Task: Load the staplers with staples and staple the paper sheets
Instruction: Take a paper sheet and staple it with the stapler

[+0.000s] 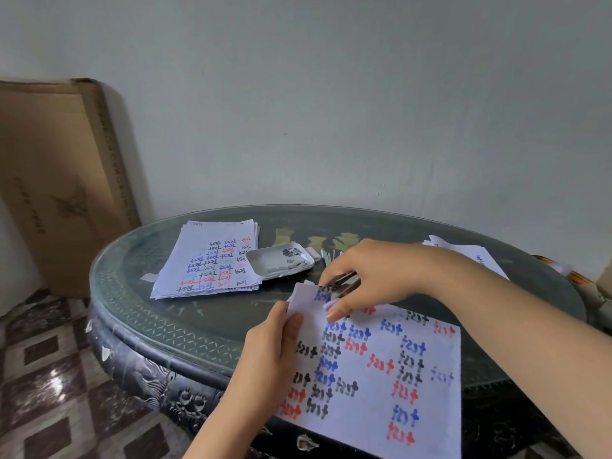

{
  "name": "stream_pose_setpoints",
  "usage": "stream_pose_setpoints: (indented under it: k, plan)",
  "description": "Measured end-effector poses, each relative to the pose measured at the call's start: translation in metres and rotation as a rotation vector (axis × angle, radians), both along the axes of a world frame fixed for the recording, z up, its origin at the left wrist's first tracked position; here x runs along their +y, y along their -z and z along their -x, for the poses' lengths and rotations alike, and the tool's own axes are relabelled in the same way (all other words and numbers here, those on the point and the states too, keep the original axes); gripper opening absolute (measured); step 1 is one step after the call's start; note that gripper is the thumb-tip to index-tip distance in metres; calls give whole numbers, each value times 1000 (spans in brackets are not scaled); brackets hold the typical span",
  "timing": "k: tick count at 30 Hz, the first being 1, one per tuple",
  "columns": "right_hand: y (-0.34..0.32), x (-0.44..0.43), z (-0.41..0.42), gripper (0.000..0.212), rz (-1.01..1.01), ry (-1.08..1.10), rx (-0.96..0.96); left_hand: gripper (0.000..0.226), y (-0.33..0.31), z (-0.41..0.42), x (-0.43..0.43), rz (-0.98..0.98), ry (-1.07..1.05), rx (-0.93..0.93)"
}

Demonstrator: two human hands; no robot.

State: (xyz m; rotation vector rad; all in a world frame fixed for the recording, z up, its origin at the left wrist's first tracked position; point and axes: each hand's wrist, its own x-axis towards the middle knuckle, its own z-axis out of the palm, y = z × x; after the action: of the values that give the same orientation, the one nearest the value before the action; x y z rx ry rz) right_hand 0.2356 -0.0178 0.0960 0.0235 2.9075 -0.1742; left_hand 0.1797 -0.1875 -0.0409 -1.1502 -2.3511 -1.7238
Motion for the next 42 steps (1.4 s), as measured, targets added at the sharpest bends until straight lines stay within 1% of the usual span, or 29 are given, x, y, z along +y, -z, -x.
stream_pose_setpoints:
  k: [5, 8, 11, 14, 17, 20, 21, 23, 26, 28, 30, 33, 36, 40, 42]
  plan:
    - [-6, -11, 12, 50, -41, -69, -58, 26, 4, -1, 2, 17, 3, 5]
    - [-5, -16, 18, 27, -92, -121, -58, 28, 7, -2, 3, 13, -7, -1]
    - [-2, -21, 21, 38, -137, -141, -47, 29, 9, -3, 3, 13, 7, 4]
    - [1, -25, 22, 34, -212, -166, 4, 32, 10, -4, 3, 40, 27, 33]
    - [7, -26, 21, 30, -299, -213, 77, 28, 12, -6, 2, 47, 26, 37]
    - [13, -28, 19, 32, -332, -239, 159, 29, 15, -7, 1, 46, 18, 38]
    - [14, -28, 18, 31, -316, -247, 166, 28, 16, -6, 0, 43, 15, 41]
    - [16, -22, 16, 27, -237, -232, 121, 26, 18, -4, -2, 42, -5, 58]
    - [12, -2, 10, 43, -166, -136, -29, 27, 18, 0, -8, 18, -45, 86]
    - [4, 10, 1, 45, -131, -70, -123, 28, 16, 0, -12, -24, -58, 74]
    - [1, 18, -5, 45, -79, -36, -176, 30, 15, -1, -14, -58, -65, 49]
    - [5, 24, -5, 40, -51, -47, -196, 32, 14, -4, -14, -76, -57, 24]
    - [6, 25, -3, 39, -27, -62, -195, 32, 16, -5, -15, -90, -53, 21]
    - [5, 18, -3, 45, -26, -87, -215, 30, 17, -5, -16, -83, -31, 45]
    - [4, 14, -3, 46, -24, -120, -230, 34, 15, -6, -17, -72, -26, 64]
